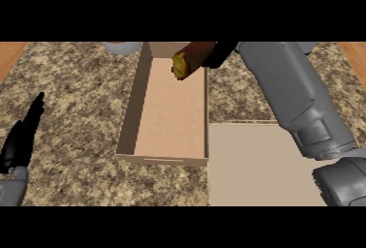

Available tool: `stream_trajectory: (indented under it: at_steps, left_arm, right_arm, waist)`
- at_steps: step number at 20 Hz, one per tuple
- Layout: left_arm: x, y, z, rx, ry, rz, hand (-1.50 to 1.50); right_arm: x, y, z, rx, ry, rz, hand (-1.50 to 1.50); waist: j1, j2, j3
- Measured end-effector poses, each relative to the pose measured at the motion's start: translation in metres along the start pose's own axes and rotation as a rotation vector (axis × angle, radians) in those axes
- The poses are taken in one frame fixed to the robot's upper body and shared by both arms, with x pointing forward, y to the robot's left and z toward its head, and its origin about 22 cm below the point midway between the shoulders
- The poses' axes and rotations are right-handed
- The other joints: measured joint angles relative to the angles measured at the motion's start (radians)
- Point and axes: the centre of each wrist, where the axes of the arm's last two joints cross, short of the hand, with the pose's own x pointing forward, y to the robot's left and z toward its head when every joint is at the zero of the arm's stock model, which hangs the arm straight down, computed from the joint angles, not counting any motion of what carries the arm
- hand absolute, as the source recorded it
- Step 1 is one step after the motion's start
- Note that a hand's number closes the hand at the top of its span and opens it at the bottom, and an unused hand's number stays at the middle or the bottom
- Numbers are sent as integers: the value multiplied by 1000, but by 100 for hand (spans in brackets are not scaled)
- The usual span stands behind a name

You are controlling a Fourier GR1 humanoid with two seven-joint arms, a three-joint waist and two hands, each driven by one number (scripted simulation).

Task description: Pick the sweet potato from the tray and place it in the cardboard box

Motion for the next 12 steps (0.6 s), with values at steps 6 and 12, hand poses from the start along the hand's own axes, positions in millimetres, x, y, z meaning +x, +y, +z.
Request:
stream_trajectory:
  at_steps: [6, 12]
  left_arm:
    - [5, -1, -3, 3, -8, -2, 0]
    - [9, -12, -5, -25, -27, 4, 0]
  right_arm:
    - [24, 27, -43, 46, 47, -72, 150]
    - [26, 52, -55, 53, 101, -73, 150]
  waist:
    - [6, 2, 0]
    - [35, 7, -1]
